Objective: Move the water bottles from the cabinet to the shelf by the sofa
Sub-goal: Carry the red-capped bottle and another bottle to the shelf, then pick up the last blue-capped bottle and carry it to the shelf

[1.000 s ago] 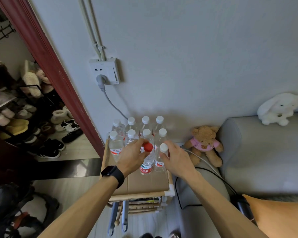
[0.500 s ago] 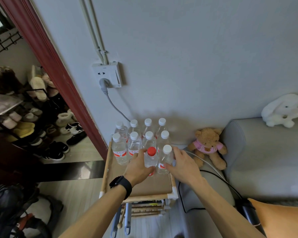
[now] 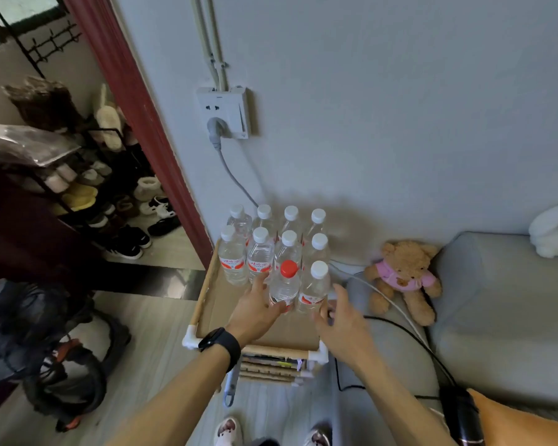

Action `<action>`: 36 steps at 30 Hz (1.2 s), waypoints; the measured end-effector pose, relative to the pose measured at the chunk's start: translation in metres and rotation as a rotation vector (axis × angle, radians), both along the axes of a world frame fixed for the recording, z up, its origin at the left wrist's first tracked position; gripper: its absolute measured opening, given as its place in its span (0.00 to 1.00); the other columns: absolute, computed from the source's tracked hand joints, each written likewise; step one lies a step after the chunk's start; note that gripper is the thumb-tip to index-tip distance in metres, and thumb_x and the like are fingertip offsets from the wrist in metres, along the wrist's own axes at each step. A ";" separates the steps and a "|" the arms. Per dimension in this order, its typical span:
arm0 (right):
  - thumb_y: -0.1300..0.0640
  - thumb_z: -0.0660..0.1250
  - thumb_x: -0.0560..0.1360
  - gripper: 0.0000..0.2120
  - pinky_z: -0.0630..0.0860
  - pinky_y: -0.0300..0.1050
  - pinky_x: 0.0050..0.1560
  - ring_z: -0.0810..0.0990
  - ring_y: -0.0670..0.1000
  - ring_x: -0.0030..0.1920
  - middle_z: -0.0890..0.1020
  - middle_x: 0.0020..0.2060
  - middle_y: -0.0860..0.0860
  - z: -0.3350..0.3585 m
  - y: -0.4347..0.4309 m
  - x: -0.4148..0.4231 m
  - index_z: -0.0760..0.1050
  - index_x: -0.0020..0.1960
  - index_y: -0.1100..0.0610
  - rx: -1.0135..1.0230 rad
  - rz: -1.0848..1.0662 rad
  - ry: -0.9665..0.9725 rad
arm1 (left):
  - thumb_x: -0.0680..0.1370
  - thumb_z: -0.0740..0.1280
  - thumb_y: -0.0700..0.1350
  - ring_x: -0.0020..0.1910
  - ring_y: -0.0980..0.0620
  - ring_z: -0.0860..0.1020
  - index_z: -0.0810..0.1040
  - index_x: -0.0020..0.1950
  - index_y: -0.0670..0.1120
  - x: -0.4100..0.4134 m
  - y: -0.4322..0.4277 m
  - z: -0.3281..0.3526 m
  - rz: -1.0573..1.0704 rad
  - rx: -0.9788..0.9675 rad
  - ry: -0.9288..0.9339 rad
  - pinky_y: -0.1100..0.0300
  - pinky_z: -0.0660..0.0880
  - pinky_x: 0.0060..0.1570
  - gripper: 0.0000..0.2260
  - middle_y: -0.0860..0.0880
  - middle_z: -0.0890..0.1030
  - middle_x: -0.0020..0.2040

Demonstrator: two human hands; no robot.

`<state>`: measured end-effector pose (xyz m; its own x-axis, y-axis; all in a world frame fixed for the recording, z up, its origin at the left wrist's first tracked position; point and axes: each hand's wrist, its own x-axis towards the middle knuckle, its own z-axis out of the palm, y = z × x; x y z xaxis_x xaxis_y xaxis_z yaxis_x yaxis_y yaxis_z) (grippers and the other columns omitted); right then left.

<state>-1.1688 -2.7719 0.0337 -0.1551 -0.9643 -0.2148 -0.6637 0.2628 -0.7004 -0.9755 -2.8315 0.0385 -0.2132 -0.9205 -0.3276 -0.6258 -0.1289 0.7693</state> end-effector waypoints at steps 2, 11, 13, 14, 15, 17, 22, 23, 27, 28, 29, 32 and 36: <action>0.44 0.65 0.76 0.29 0.74 0.48 0.56 0.78 0.51 0.60 0.77 0.61 0.46 -0.018 0.016 0.001 0.58 0.73 0.46 0.044 0.081 0.013 | 0.77 0.68 0.54 0.59 0.50 0.77 0.59 0.76 0.53 0.012 0.019 -0.009 0.084 0.052 -0.047 0.54 0.75 0.57 0.31 0.49 0.71 0.69; 0.54 0.65 0.79 0.08 0.73 0.44 0.54 0.79 0.52 0.53 0.83 0.50 0.46 -0.017 0.032 0.109 0.81 0.55 0.50 -0.070 0.733 0.078 | 0.81 0.61 0.52 0.61 0.50 0.75 0.74 0.66 0.54 0.144 0.164 -0.005 0.347 0.072 -0.369 0.54 0.73 0.60 0.14 0.52 0.77 0.65; 0.56 0.66 0.78 0.08 0.69 0.38 0.56 0.78 0.51 0.55 0.83 0.51 0.47 0.012 0.040 0.161 0.82 0.54 0.54 -0.186 0.888 0.064 | 0.81 0.60 0.52 0.63 0.50 0.74 0.73 0.68 0.54 0.191 0.208 0.011 0.469 0.019 -0.453 0.54 0.73 0.62 0.15 0.52 0.75 0.66; 0.57 0.66 0.78 0.08 0.67 0.36 0.58 0.78 0.51 0.57 0.84 0.52 0.48 0.026 0.047 0.189 0.82 0.54 0.55 -0.254 0.966 0.056 | 0.81 0.61 0.51 0.63 0.49 0.75 0.73 0.68 0.55 0.214 0.233 0.021 0.529 -0.010 -0.499 0.54 0.73 0.61 0.15 0.52 0.76 0.65; 0.55 0.65 0.79 0.10 0.65 0.35 0.60 0.77 0.50 0.59 0.83 0.53 0.48 0.042 0.057 0.218 0.82 0.55 0.55 -0.310 1.044 0.055 | 0.81 0.61 0.50 0.62 0.49 0.76 0.74 0.68 0.55 0.236 0.260 0.031 0.594 -0.037 -0.549 0.53 0.74 0.60 0.15 0.51 0.76 0.65; 0.51 0.64 0.79 0.13 0.64 0.37 0.65 0.76 0.49 0.63 0.83 0.56 0.47 0.070 0.090 0.281 0.82 0.58 0.53 -0.420 1.202 0.042 | 0.80 0.61 0.49 0.60 0.48 0.77 0.75 0.67 0.55 0.276 0.326 0.053 0.748 -0.078 -0.647 0.53 0.76 0.57 0.15 0.52 0.78 0.64; 0.47 0.64 0.75 0.16 0.65 0.44 0.70 0.75 0.54 0.66 0.83 0.58 0.50 0.123 0.236 0.439 0.83 0.57 0.52 -0.583 1.550 -0.064 | 0.80 0.61 0.51 0.55 0.47 0.78 0.75 0.65 0.55 0.340 0.541 0.094 1.149 -0.087 -0.857 0.52 0.78 0.51 0.14 0.51 0.80 0.60; 0.47 0.65 0.75 0.16 0.64 0.44 0.71 0.74 0.54 0.67 0.83 0.59 0.50 0.131 0.273 0.466 0.83 0.58 0.52 -0.606 1.621 -0.080 | 0.79 0.61 0.51 0.55 0.46 0.78 0.75 0.65 0.54 0.348 0.586 0.099 1.201 -0.054 -0.907 0.51 0.77 0.51 0.15 0.51 0.80 0.59; 0.46 0.65 0.78 0.17 0.64 0.48 0.73 0.68 0.50 0.72 0.79 0.64 0.47 0.160 0.419 0.548 0.79 0.64 0.49 -0.722 1.900 -0.154 | 0.80 0.59 0.53 0.59 0.45 0.76 0.74 0.66 0.54 0.362 0.755 0.129 1.417 0.157 -1.044 0.51 0.74 0.56 0.16 0.50 0.79 0.60; 0.45 0.65 0.78 0.17 0.63 0.47 0.74 0.67 0.49 0.73 0.78 0.65 0.46 0.168 0.454 0.561 0.78 0.65 0.48 -0.742 1.965 -0.177 | 0.80 0.60 0.53 0.61 0.46 0.75 0.74 0.67 0.54 0.359 0.793 0.138 1.480 0.187 -1.063 0.51 0.73 0.59 0.16 0.50 0.78 0.62; 0.44 0.64 0.78 0.18 0.62 0.46 0.74 0.65 0.48 0.73 0.78 0.66 0.45 0.175 0.489 0.573 0.77 0.66 0.47 -0.761 2.029 -0.201 | 0.80 0.60 0.54 0.62 0.47 0.74 0.73 0.68 0.54 0.355 0.829 0.147 1.545 0.211 -1.077 0.51 0.72 0.61 0.18 0.50 0.78 0.63; 0.45 0.64 0.79 0.19 0.59 0.43 0.73 0.63 0.47 0.74 0.76 0.67 0.43 0.197 0.591 0.599 0.75 0.68 0.46 -0.843 2.206 -0.273 | 0.79 0.60 0.55 0.68 0.50 0.71 0.70 0.71 0.55 0.331 0.931 0.171 1.721 0.334 -1.121 0.53 0.69 0.66 0.20 0.52 0.75 0.67; 0.43 0.60 0.80 0.19 0.61 0.43 0.73 0.60 0.46 0.76 0.74 0.68 0.40 0.220 0.709 0.623 0.72 0.70 0.42 -0.944 2.381 -0.367 | 0.79 0.60 0.57 0.70 0.51 0.68 0.70 0.72 0.56 0.293 1.041 0.198 1.958 0.486 -1.166 0.52 0.66 0.68 0.21 0.54 0.73 0.69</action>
